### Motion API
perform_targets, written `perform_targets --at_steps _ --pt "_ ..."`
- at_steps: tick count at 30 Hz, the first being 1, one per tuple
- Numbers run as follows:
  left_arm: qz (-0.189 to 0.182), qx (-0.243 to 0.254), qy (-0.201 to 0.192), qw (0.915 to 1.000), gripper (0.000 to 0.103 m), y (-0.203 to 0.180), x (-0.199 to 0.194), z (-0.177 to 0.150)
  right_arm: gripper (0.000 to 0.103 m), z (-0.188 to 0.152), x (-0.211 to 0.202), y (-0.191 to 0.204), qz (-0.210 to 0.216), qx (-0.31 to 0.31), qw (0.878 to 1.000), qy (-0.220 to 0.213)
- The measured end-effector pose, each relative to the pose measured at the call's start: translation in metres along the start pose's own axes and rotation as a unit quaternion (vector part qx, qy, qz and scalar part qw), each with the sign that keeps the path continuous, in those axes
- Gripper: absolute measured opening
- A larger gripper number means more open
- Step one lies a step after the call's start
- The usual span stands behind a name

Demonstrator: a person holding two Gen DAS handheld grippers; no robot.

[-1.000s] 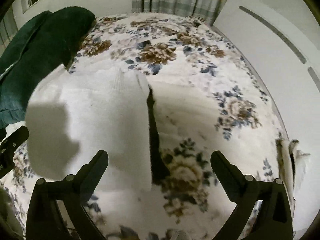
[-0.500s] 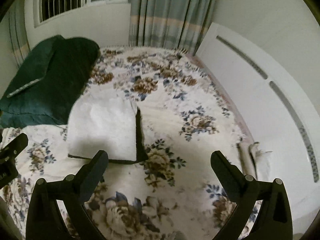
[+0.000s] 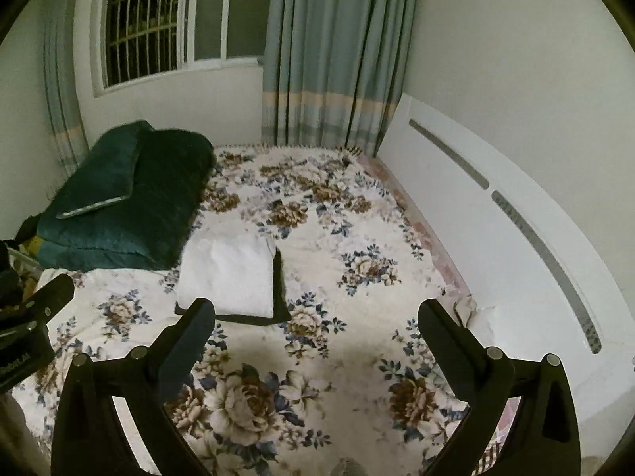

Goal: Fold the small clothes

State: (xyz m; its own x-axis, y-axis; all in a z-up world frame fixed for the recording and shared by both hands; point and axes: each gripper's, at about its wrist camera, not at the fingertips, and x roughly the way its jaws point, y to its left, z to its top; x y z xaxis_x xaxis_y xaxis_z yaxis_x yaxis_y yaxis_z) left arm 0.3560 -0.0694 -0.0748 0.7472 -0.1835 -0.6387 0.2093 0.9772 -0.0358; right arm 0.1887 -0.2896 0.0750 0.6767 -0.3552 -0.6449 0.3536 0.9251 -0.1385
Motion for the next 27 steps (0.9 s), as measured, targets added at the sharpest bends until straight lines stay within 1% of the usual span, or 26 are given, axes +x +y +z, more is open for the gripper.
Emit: perform_targets --at_steps 4,9,11,18,27 --pt "0.009 0.006 -0.009 0.9999 0.103 -0.002 -0.027 -0.004 0.103 0.001 -0.046 -0.004 0.009 0.000 1.000 -0.023" --pt "0.009 0.001 -0.010 0.9999 0.103 0.000 -0.050 -0.013 0.103 -0.003 -0.080 -0.006 0.015 -0.002 0.999 -0.037" --pt "0.016 0.002 -0.013 0.9998 0.103 0.000 -0.057 -0.016 0.103 -0.003 -0.087 -0.005 0.014 -0.004 0.999 -0.040" --pt "0.020 -0.005 -0.013 0.9997 0.103 0.001 -0.069 -0.023 0.103 -0.008 -0.102 -0.004 0.022 -0.010 0.999 -0.042" --pt "0.025 -0.017 -0.030 0.9991 0.103 0.006 -0.085 -0.020 0.103 -0.008 -0.111 -0.002 0.033 -0.016 0.998 -0.048"
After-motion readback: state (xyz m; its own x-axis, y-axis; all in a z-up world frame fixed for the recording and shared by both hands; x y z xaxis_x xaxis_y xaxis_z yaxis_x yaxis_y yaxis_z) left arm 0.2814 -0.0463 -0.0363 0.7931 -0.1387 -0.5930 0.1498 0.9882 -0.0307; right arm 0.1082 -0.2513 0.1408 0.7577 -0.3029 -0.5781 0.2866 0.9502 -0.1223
